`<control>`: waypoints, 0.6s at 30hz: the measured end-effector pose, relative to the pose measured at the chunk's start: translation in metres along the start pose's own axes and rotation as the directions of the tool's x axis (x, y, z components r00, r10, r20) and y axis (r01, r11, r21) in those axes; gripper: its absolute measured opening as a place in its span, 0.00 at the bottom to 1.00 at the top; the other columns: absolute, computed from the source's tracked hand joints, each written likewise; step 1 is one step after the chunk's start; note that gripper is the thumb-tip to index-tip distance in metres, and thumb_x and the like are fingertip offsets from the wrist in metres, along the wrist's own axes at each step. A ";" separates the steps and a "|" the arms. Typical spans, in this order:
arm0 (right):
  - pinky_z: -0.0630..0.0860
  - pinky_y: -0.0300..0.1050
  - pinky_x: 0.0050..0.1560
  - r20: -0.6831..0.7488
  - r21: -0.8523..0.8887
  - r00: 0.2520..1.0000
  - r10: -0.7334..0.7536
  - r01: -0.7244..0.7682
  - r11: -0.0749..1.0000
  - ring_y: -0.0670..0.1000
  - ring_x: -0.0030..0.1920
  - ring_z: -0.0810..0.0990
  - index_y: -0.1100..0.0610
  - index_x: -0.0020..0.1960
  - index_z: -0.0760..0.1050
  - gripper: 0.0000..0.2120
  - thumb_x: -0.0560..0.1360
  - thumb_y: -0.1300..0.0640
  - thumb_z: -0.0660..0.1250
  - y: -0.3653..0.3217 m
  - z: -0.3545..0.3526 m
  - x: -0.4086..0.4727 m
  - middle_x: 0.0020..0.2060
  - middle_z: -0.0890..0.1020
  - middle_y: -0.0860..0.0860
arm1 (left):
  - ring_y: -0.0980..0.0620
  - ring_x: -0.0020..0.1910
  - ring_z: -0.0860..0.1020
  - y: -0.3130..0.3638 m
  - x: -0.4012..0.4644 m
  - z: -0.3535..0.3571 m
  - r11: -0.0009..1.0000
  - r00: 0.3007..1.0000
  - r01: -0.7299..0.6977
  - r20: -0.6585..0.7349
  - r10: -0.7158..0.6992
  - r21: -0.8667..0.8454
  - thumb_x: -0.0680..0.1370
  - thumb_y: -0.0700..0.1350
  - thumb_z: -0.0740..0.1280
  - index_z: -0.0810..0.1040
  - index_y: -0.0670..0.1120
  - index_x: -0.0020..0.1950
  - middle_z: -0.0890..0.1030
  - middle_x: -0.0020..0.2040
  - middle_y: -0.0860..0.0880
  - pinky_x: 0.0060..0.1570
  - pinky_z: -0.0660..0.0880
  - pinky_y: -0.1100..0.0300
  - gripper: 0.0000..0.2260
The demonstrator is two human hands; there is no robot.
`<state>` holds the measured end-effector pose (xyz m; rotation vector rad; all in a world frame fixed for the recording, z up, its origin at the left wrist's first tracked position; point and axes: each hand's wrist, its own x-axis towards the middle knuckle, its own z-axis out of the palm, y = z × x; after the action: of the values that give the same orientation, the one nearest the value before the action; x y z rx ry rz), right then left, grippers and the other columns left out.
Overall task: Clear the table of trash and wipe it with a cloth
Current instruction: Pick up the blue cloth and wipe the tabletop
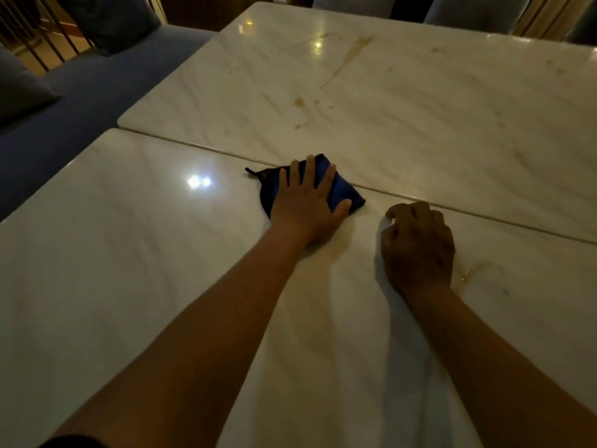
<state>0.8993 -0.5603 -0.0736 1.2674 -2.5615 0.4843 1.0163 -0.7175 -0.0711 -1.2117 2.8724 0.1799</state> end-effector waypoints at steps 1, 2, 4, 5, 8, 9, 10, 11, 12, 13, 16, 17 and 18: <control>0.71 0.49 0.44 0.013 0.009 1.000 0.003 -0.003 1.000 0.58 0.47 0.76 0.55 0.53 0.77 0.10 0.75 0.59 0.60 -0.001 -0.002 0.000 0.49 0.78 0.56 | 0.38 0.80 0.41 0.006 -0.018 0.002 0.999 0.999 -0.050 -0.006 0.050 -0.013 0.80 0.68 0.45 0.43 0.53 0.82 0.42 0.82 0.43 0.77 0.41 0.40 0.34; 0.70 0.49 0.44 0.030 0.017 1.000 -0.002 0.001 1.000 0.58 0.48 0.76 0.55 0.53 0.77 0.10 0.75 0.59 0.61 -0.001 -0.005 0.001 0.49 0.78 0.56 | 0.39 0.80 0.41 0.012 -0.041 0.003 0.994 0.994 -0.105 -0.014 0.105 -0.030 0.80 0.68 0.45 0.43 0.54 0.82 0.42 0.82 0.44 0.77 0.41 0.40 0.34; 0.70 0.47 0.45 0.107 0.054 0.994 -0.015 0.009 0.998 0.59 0.51 0.76 0.55 0.55 0.78 0.11 0.76 0.60 0.60 0.000 -0.013 0.005 0.51 0.77 0.56 | 0.40 0.80 0.39 0.024 -0.101 0.004 0.974 0.976 -0.216 -0.022 0.215 -0.071 0.79 0.68 0.45 0.43 0.55 0.82 0.41 0.82 0.45 0.77 0.43 0.40 0.34; 0.69 0.46 0.46 0.161 0.094 0.987 -0.021 0.006 0.996 0.58 0.54 0.76 0.55 0.56 0.78 0.12 0.77 0.59 0.60 0.001 -0.019 0.006 0.53 0.78 0.55 | 0.41 0.80 0.38 0.032 -0.135 0.005 0.956 0.959 -0.283 -0.013 0.282 -0.080 0.80 0.68 0.46 0.43 0.55 0.82 0.40 0.82 0.45 0.77 0.42 0.40 0.34; 0.71 0.45 0.51 0.214 0.254 0.977 0.000 -0.056 0.966 0.55 0.57 0.77 0.52 0.57 0.80 0.13 0.77 0.58 0.60 0.008 -0.043 -0.017 0.56 0.80 0.51 | 0.41 0.80 0.41 0.042 -0.206 0.017 0.897 0.898 -0.440 0.001 0.440 -0.049 0.79 0.69 0.50 0.46 0.56 0.82 0.44 0.82 0.45 0.77 0.40 0.43 0.35; 0.71 0.45 0.51 0.162 0.267 0.987 0.004 -0.047 0.963 0.54 0.56 0.77 0.52 0.56 0.80 0.13 0.76 0.59 0.61 0.010 -0.052 -0.035 0.55 0.81 0.50 | 0.40 0.80 0.44 0.040 -0.204 0.017 0.885 0.886 -0.464 0.003 0.465 -0.039 0.79 0.69 0.51 0.48 0.56 0.82 0.47 0.82 0.45 0.77 0.42 0.42 0.35; 0.71 0.44 0.52 0.101 0.266 0.995 0.002 -0.029 0.964 0.53 0.55 0.77 0.52 0.55 0.81 0.13 0.75 0.60 0.62 0.012 -0.061 -0.056 0.54 0.82 0.50 | 0.40 0.80 0.46 0.038 -0.194 0.015 0.884 0.884 -0.468 0.002 0.468 -0.010 0.78 0.69 0.51 0.50 0.56 0.82 0.49 0.82 0.45 0.77 0.44 0.41 0.35; 0.71 0.44 0.53 0.051 0.267 0.999 -0.001 -0.013 0.964 0.52 0.55 0.77 0.52 0.55 0.81 0.13 0.74 0.61 0.63 0.013 -0.070 -0.080 0.53 0.82 0.49 | 0.39 0.80 0.48 0.038 -0.178 0.013 0.897 0.897 -0.442 0.009 0.442 0.020 0.78 0.69 0.50 0.50 0.56 0.82 0.50 0.82 0.45 0.77 0.46 0.41 0.35; 0.71 0.43 0.54 0.021 0.269 1.000 0.000 -0.006 0.963 0.52 0.56 0.77 0.52 0.55 0.81 0.13 0.74 0.62 0.64 0.013 -0.079 -0.103 0.53 0.82 0.49 | 0.39 0.80 0.48 0.037 -0.160 0.010 0.921 0.922 -0.388 0.017 0.387 0.027 0.77 0.69 0.49 0.50 0.57 0.82 0.49 0.82 0.45 0.77 0.45 0.41 0.35; 0.70 0.42 0.56 0.013 0.266 1.000 0.010 -0.013 0.964 0.51 0.57 0.76 0.53 0.55 0.81 0.13 0.74 0.63 0.64 0.015 -0.088 -0.124 0.54 0.82 0.50 | 0.39 0.80 0.47 0.038 -0.144 0.008 0.948 0.948 -0.317 0.035 0.317 0.025 0.77 0.70 0.47 0.48 0.57 0.82 0.47 0.82 0.45 0.77 0.44 0.42 0.35; 0.69 0.40 0.59 0.049 0.245 0.996 0.075 -0.085 0.966 0.51 0.60 0.75 0.54 0.58 0.80 0.12 0.76 0.62 0.65 0.018 -0.109 -0.177 0.57 0.80 0.52 | 0.38 0.80 0.43 0.052 -0.136 0.013 0.989 0.988 -0.145 0.055 0.144 0.013 0.77 0.70 0.45 0.45 0.54 0.82 0.44 0.82 0.43 0.77 0.41 0.40 0.36; 0.70 0.41 0.59 0.055 0.241 0.994 0.095 -0.106 0.965 0.51 0.61 0.74 0.54 0.58 0.80 0.12 0.76 0.62 0.65 0.019 -0.114 -0.193 0.57 0.79 0.51 | 0.37 0.80 0.43 0.059 -0.150 0.015 0.987 0.986 -0.158 0.055 0.157 0.012 0.78 0.70 0.44 0.45 0.54 0.82 0.43 0.82 0.42 0.77 0.42 0.40 0.36; 0.70 0.42 0.59 0.059 0.243 0.993 0.106 -0.118 0.963 0.51 0.61 0.74 0.54 0.58 0.81 0.13 0.76 0.62 0.65 0.020 -0.120 -0.208 0.58 0.79 0.51 | 0.37 0.80 0.43 0.066 -0.173 0.016 0.979 0.978 -0.203 0.052 0.203 0.007 0.78 0.69 0.45 0.45 0.53 0.82 0.43 0.82 0.42 0.77 0.42 0.39 0.36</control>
<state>1.0149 -0.3515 -0.0416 1.2251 -2.6879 0.8288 1.0895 -0.5472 -0.0698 -0.8960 2.9435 0.1921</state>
